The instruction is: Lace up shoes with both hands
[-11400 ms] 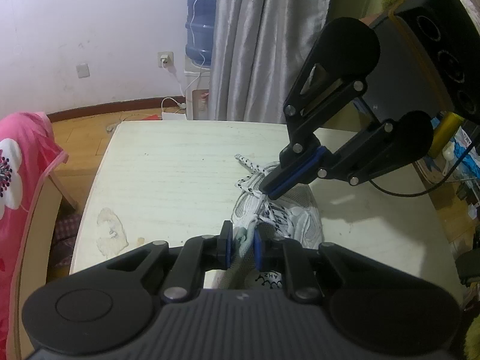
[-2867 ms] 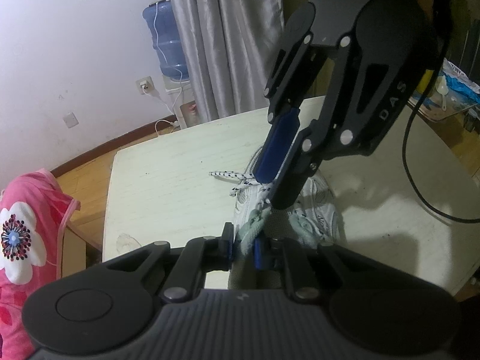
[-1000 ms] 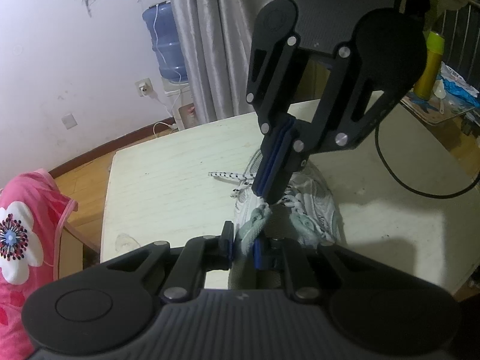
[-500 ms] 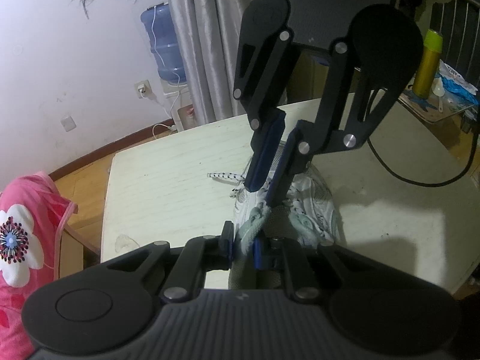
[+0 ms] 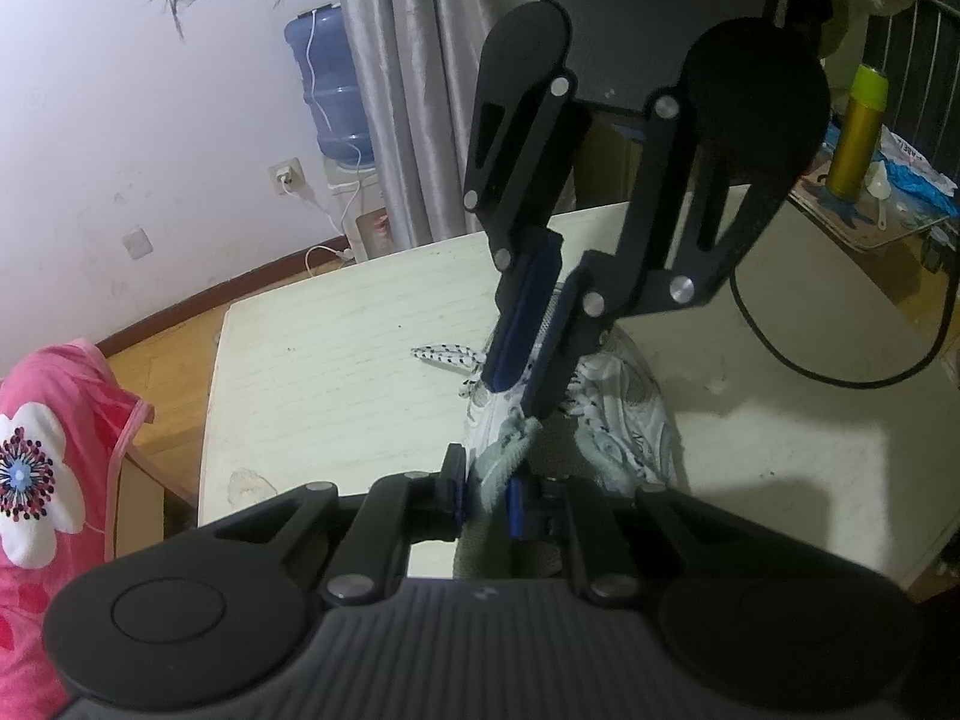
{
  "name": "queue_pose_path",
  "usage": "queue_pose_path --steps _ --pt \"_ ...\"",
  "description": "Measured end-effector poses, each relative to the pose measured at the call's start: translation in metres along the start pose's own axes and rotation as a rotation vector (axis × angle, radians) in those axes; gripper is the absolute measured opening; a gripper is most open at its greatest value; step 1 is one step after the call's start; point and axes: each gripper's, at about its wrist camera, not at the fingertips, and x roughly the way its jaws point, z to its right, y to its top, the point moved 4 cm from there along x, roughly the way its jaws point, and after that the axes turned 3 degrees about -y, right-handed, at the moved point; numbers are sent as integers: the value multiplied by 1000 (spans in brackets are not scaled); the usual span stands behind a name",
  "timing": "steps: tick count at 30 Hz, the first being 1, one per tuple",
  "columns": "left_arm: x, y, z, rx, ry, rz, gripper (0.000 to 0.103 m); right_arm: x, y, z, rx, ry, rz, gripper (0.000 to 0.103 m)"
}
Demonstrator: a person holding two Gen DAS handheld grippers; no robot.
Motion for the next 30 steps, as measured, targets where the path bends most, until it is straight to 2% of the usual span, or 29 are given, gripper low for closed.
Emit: queue_pose_path --steps 2,5,10,13,18,21,24,26,30 --pt "0 0 0 1 2 0 14 2 1 -2 -13 3 -3 9" --pt "0 0 1 -1 3 1 14 3 1 3 49 22 0 8" --pt "0 1 3 -1 16 0 14 1 -4 25 335 73 33 5" --pt "0 1 3 -13 22 -4 16 4 -9 27 455 64 44 5" --pt "-11 2 -7 -87 11 -31 18 7 -17 29 651 50 64 5" --pt "-30 4 -22 -183 -42 -40 18 6 -20 25 673 27 84 5" --pt "-47 7 -37 -267 -89 -9 19 5 -22 23 684 12 111 4" --pt "-54 9 -49 -305 -118 7 18 5 -22 23 685 3 126 4" --pt "-48 11 -68 -337 -174 -11 18 2 -25 20 660 -21 142 4"
